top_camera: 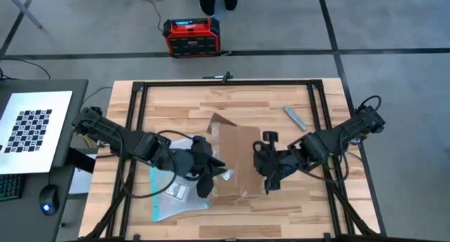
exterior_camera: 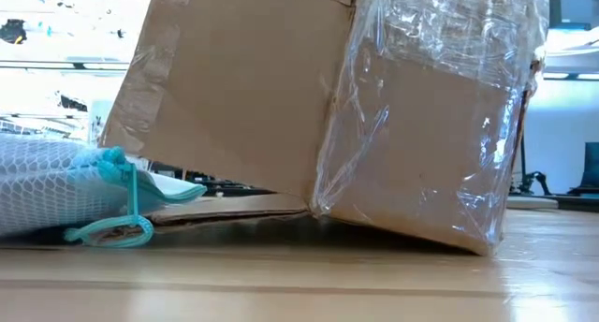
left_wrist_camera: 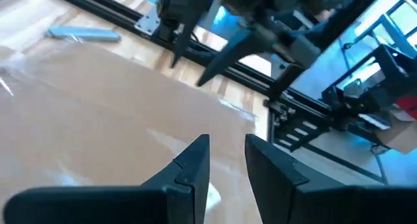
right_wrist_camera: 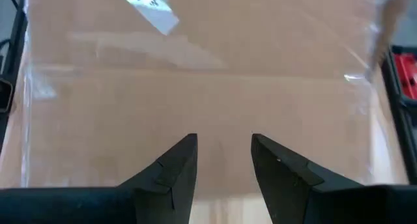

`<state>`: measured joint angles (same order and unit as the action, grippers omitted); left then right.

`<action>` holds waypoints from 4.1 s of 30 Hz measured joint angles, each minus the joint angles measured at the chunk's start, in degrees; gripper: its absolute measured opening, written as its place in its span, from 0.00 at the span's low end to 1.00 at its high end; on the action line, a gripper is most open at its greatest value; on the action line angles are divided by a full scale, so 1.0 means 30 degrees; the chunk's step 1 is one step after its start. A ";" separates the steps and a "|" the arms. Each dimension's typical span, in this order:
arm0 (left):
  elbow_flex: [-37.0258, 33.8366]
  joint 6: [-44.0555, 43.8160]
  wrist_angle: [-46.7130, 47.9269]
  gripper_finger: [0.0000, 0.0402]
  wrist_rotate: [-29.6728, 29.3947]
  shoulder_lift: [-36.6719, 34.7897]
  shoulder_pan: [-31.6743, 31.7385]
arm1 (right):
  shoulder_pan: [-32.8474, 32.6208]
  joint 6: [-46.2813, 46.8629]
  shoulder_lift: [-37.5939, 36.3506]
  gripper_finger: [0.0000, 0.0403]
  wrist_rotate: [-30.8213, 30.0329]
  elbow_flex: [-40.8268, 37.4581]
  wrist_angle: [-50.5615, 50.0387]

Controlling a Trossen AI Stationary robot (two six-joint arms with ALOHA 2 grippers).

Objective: Unpack boxes
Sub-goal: Break down the cardboard box until it is fully flat

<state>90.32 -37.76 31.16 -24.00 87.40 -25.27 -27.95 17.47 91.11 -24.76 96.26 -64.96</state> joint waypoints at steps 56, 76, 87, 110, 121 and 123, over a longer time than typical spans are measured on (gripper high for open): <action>0.0075 0.4821 0.4092 0.20 0.2103 0.4195 0.2432 | -0.5112 1.3034 -0.0291 0.34 -0.0777 -1.0626 0.5822; -0.0263 -0.3514 1.0736 0.20 -0.4440 0.4297 -0.4895 | -0.4864 1.2935 -0.0255 0.34 -0.0684 -1.4749 1.5945; -0.0894 -1.1006 1.4132 0.20 -0.7063 0.4289 -0.7876 | -0.4003 1.1761 0.0670 0.34 -0.0175 -1.4764 1.8197; -0.4966 -1.5917 1.0229 0.20 -0.6145 0.4289 -0.8601 | -0.3029 1.2106 -0.0620 0.34 0.0294 -1.4713 1.6542; -0.5112 -1.1448 0.7905 0.20 -0.4800 0.4348 -0.4823 | -0.0772 0.9899 -0.2224 0.34 0.2746 -1.4706 1.2861; -0.5598 -1.1473 0.7509 0.20 -0.4474 0.4340 -0.4318 | -0.1090 1.0137 -0.2441 0.34 0.3181 -1.4721 1.1282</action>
<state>73.53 -72.18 53.69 -37.42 100.42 -38.23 -31.22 47.88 83.79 -15.22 52.09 -31.11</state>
